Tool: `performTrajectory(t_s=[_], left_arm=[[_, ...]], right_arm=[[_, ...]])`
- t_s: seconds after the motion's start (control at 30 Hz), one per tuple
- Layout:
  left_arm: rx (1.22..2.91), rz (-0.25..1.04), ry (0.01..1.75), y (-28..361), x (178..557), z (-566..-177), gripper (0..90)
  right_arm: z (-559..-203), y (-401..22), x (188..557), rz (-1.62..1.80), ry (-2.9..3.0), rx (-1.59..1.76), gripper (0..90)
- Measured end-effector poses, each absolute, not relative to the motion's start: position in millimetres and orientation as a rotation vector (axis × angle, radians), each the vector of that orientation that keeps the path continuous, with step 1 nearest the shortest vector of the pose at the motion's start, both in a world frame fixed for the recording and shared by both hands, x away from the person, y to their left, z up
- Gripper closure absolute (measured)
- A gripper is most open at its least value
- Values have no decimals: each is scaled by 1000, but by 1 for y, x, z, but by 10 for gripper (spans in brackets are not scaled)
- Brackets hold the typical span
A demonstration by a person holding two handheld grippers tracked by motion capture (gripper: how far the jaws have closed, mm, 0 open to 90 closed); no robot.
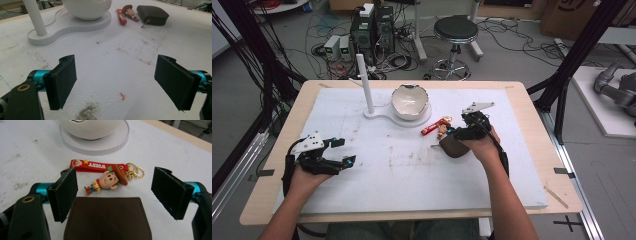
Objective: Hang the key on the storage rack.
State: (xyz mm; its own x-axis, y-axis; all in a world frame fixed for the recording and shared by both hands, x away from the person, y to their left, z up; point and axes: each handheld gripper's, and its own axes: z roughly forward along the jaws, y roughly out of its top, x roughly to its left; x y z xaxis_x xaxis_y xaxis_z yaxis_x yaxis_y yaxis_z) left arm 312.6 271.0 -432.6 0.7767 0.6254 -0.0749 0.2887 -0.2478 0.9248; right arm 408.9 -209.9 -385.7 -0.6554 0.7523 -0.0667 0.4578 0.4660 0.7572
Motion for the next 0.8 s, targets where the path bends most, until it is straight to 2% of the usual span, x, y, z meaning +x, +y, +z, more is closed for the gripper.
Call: performTrajectory(t_s=[0.53,0.73,0.8], left_arm=[[1852,378,705,273,314,-434,179],[1851,376,704,274,313,-434,179],[1855,380,703,274,313,-434,179]], right_arm=[[-398,-173,460,795,2440,1085,215],[-416,-165,471,664,2491,1099,217],[-420,-162,473,606,2507,1092,266]])
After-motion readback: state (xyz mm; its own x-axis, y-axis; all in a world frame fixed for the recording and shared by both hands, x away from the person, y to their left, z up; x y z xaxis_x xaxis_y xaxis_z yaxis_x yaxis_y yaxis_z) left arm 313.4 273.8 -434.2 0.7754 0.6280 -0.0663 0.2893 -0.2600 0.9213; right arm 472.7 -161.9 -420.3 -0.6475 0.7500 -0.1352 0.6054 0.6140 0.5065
